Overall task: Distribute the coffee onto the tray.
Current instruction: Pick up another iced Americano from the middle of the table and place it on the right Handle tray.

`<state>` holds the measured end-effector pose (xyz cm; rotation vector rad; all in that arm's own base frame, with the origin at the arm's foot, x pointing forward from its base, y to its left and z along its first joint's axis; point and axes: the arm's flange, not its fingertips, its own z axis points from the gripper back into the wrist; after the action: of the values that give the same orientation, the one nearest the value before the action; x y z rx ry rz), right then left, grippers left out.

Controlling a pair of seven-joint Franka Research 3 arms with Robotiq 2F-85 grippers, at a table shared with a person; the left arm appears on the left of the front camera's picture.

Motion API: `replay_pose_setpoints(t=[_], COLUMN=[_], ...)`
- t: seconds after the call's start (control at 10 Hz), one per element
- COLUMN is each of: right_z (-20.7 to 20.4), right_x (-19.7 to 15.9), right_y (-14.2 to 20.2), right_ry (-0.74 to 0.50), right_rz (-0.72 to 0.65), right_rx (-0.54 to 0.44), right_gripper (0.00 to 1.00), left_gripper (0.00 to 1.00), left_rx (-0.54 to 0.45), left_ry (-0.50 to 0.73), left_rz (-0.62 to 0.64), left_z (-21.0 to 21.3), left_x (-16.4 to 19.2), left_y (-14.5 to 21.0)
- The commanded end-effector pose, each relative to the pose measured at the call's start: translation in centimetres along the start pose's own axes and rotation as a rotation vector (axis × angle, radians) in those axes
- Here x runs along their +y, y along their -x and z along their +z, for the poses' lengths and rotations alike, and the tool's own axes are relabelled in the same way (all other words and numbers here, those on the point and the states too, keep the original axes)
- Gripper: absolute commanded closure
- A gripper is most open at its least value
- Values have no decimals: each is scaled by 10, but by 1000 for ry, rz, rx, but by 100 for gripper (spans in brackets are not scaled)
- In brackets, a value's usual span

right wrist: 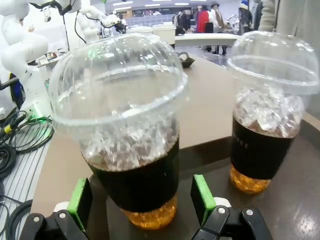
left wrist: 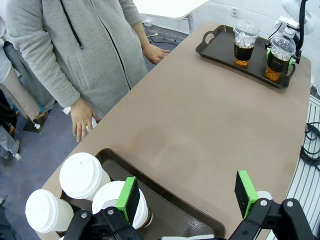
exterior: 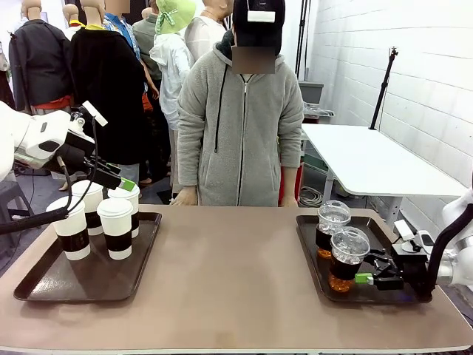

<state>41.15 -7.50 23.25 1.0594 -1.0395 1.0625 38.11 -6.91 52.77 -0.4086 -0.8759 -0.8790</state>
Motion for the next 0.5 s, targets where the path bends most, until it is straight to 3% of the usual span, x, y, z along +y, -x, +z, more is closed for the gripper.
replay_pose_setpoints(t=[0.0, 0.4], right_z=[21, 47], right_x=[1, 7], right_y=[-6, -7], right_ry=[26, 83], right_rz=[-22, -30], right_rx=[28, 38], right_gripper=[0, 0], left_gripper=[0, 0], left_rx=[-10, -10], left_ry=[17, 17], left_rz=[-18, -18], left_z=[-2, -2], left_x=[4, 4], left_y=[3, 3])
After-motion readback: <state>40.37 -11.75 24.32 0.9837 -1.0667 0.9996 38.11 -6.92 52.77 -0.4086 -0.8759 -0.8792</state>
